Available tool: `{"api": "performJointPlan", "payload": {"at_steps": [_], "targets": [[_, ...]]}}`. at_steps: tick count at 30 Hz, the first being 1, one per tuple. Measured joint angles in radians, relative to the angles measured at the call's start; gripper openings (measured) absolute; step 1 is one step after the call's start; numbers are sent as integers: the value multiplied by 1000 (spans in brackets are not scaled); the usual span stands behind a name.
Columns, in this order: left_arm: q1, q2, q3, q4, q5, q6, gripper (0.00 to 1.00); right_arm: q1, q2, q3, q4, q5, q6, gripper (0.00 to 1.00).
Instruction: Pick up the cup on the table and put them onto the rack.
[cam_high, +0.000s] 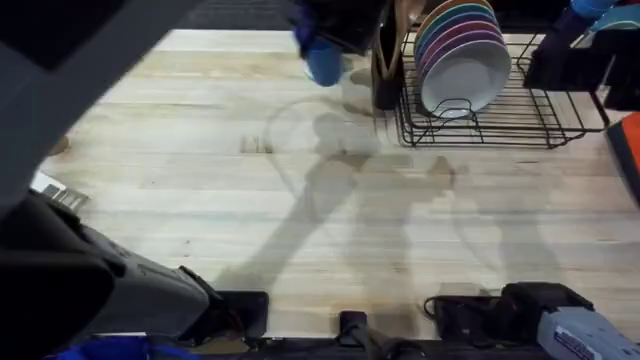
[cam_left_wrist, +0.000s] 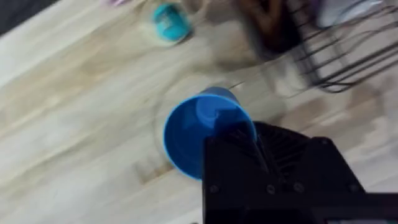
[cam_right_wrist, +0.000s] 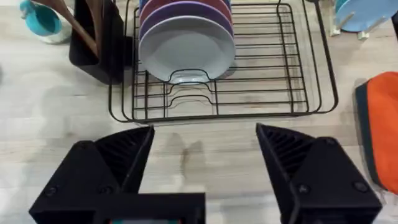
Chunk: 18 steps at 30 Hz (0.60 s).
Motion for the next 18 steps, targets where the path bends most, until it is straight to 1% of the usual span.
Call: {"api": "performJointPlan", "payload": {"at_steps": [3,7,12,18], "targets": [[-60,0,0,51,4,0,41,0,-20,0,-8,0,0,996],[-113,0,0,105,15,0,41,0,-39,0,-14,0,-4,996],[-154,5,0,167,50,0,41,0,-53,0,-14,0,-19,996],[-187,58,1,228,97,0,41,0,-54,0,-15,2,-27,996]]}}
